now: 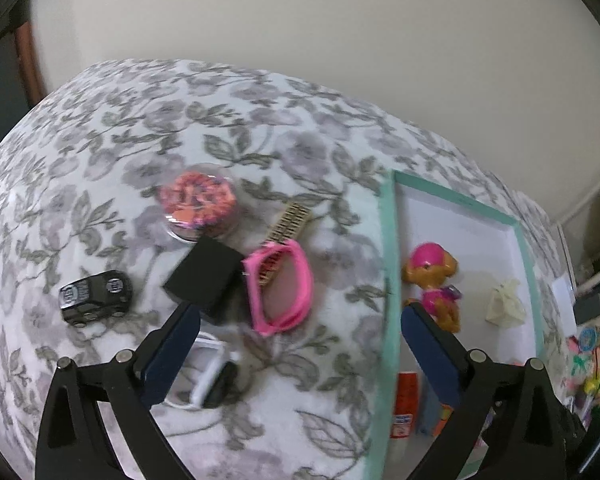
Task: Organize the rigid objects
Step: 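Move both open grippers back toward the remaining items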
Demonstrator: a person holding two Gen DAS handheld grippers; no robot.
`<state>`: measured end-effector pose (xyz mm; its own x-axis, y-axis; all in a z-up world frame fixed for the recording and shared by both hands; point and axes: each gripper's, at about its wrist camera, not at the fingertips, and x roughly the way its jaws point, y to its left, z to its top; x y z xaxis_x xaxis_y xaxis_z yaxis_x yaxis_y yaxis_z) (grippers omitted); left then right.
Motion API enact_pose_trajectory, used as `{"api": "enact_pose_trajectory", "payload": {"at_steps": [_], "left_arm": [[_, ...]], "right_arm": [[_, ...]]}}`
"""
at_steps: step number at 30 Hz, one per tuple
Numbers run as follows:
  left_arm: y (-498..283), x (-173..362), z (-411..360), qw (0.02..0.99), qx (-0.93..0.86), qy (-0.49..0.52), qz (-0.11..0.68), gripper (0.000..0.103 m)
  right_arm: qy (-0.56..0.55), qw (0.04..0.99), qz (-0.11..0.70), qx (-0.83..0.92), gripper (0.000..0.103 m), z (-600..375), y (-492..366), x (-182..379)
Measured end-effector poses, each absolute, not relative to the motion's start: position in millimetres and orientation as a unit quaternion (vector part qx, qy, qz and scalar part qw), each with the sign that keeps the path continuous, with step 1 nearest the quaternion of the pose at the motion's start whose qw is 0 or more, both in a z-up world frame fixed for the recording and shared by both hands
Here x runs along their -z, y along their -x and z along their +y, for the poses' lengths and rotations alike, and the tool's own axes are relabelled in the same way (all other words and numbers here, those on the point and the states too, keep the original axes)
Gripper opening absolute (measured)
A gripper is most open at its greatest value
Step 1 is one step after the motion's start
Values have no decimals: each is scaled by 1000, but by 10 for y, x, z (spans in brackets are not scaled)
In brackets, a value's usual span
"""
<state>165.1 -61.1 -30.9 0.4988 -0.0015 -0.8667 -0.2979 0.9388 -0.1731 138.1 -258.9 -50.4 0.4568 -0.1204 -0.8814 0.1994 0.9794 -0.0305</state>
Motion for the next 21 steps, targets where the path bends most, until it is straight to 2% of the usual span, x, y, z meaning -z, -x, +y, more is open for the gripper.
{"api": "enact_pose_trajectory", "payload": {"at_steps": [11, 21], "left_arm": [[-1574, 107, -109, 856, -154, 159, 466, 101], [-1523, 4, 195, 855, -184, 151, 461, 101]], "right_arm": [[-63, 877, 472, 61, 103, -2430, -1385, 260], [-14, 901, 434, 15, 103, -1978, -1418, 17]]}}
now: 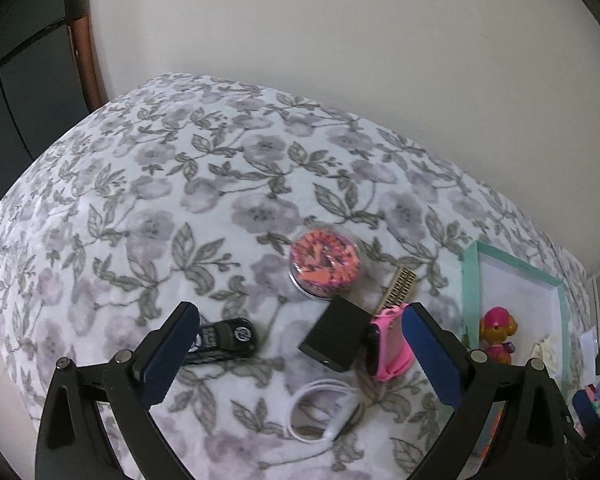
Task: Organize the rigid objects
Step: 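Move both open grippers back toward the remaining items, then grasp the black CS EXPRESS toy car with left gripper while right gripper grasps white watch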
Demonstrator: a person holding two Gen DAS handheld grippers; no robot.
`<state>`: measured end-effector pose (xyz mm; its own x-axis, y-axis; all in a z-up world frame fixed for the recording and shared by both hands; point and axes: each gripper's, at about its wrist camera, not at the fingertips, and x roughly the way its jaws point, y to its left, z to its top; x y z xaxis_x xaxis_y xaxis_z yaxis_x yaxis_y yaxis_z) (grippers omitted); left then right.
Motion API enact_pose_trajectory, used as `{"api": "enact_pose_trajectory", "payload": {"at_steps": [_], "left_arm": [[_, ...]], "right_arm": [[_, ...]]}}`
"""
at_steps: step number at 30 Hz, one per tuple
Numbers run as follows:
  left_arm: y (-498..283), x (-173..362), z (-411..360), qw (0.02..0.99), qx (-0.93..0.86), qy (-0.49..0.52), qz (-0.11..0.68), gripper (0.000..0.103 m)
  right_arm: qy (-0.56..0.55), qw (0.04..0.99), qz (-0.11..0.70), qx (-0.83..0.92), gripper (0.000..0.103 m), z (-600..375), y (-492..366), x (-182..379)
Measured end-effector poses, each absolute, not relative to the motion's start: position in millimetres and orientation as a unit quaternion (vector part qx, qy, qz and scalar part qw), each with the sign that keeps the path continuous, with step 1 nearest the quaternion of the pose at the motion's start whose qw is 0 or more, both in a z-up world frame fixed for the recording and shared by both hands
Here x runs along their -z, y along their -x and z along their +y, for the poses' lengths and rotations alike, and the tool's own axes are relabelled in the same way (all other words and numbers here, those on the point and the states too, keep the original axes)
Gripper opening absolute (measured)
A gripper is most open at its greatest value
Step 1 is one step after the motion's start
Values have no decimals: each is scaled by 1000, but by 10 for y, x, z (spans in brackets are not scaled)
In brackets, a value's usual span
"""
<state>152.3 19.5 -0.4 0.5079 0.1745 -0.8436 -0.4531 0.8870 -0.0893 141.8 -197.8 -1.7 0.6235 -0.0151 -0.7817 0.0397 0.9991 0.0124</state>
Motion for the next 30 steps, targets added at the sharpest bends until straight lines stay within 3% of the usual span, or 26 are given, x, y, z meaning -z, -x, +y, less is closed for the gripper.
{"api": "enact_pose_trajectory", "payload": {"at_steps": [11, 16, 30], "left_arm": [[-1435, -122, 652, 846, -192, 195, 458, 101], [-1360, -82, 935, 829, -207, 233, 464, 101], [-1203, 408, 1403, 774, -263, 277, 504, 101]], "right_arm": [[30, 912, 401, -86, 103, -1201, -1472, -346], [47, 898, 423, -109, 103, -895, -1559, -343], [99, 850, 496, -150, 103, -331, -1644, 325]]}}
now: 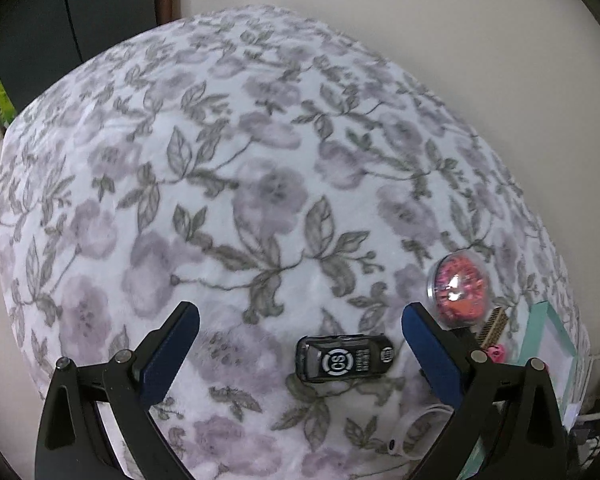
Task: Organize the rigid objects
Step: 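Grasp the black CS EXPRESS toy car with left gripper while right gripper grasps white watch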
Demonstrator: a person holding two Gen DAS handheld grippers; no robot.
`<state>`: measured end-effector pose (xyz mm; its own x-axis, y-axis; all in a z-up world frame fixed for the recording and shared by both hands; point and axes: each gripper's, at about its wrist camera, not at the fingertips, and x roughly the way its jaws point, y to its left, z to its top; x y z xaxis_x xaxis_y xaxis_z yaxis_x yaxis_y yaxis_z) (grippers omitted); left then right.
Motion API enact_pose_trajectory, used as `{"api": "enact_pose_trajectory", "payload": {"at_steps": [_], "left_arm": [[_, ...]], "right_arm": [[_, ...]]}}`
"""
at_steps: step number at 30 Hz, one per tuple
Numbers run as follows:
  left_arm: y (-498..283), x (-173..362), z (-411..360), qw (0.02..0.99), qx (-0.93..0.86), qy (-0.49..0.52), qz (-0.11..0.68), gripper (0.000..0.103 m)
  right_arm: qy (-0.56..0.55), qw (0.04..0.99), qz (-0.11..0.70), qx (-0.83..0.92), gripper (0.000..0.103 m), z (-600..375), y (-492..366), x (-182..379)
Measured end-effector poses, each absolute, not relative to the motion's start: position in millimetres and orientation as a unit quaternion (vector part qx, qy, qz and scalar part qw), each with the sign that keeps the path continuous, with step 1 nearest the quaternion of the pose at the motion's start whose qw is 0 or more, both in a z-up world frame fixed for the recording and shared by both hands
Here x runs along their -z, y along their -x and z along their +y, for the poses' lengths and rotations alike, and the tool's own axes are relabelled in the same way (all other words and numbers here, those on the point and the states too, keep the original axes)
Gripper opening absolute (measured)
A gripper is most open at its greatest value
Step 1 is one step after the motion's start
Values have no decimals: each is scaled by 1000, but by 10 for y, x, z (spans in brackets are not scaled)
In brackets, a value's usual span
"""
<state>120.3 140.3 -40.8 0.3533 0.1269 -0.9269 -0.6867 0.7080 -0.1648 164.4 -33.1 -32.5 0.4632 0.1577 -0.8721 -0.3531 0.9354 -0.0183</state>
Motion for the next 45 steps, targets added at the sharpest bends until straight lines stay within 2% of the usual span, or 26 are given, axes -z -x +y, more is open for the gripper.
{"api": "enact_pose_trajectory", "payload": {"at_steps": [16, 37, 45], "left_arm": [[-1110, 916, 1636, 736, -298, 283, 537, 101], [-1161, 735, 1321, 747, -241, 274, 556, 101], [-1382, 683, 1156, 771, -200, 193, 573, 101]], "right_arm": [[127, 818, 536, -164, 103, -216, -1520, 686], [114, 802, 559, -176, 103, -163, -1477, 805], [155, 794, 562, -172, 102, -64, -1426, 925]]}}
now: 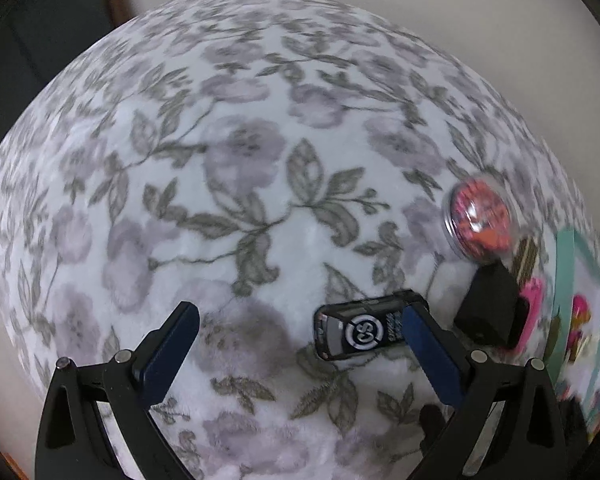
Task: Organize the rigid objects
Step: 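Grasp the black CS EXPRESS toy car with left gripper while right gripper grasps white watch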
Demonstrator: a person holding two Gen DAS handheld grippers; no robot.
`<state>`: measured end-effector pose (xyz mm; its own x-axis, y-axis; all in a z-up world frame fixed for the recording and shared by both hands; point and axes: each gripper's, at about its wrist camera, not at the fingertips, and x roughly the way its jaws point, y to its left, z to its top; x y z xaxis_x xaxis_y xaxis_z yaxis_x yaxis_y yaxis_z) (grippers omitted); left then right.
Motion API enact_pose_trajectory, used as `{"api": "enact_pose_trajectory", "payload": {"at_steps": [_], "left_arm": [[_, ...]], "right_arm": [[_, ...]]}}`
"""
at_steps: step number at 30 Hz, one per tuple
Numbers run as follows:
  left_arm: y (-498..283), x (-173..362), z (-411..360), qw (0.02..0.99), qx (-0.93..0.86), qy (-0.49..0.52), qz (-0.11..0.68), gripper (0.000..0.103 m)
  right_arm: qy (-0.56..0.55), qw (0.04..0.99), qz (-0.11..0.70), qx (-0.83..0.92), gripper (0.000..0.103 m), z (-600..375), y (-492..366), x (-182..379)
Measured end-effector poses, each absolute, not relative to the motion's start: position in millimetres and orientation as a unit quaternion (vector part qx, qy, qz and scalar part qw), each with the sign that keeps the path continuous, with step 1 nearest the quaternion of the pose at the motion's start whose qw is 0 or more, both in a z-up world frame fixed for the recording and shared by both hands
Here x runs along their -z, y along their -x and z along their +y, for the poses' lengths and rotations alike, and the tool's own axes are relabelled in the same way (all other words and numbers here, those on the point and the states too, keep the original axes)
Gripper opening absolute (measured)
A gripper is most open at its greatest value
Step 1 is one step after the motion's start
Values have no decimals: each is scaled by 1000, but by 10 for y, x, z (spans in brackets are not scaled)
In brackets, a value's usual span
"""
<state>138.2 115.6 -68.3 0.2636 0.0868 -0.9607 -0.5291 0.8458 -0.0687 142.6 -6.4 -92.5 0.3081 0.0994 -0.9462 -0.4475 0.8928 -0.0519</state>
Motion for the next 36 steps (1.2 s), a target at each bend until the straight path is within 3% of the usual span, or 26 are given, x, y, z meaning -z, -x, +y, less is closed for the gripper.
{"api": "enact_pose_trajectory", "payload": {"at_steps": [10, 17, 36], "left_arm": [[-1541, 828, 856, 771, -146, 114, 609, 101], [-1647, 842, 733, 790, -148, 79, 590, 101], [-1564, 721, 1006, 832, -173, 134, 510, 99]], "right_arm": [[157, 794, 564, -166, 95, -121, -1428, 992], [139, 787, 577, -168, 94, -231, -1461, 995], [88, 789, 585, -168, 94, -295, -1517, 966]]}}
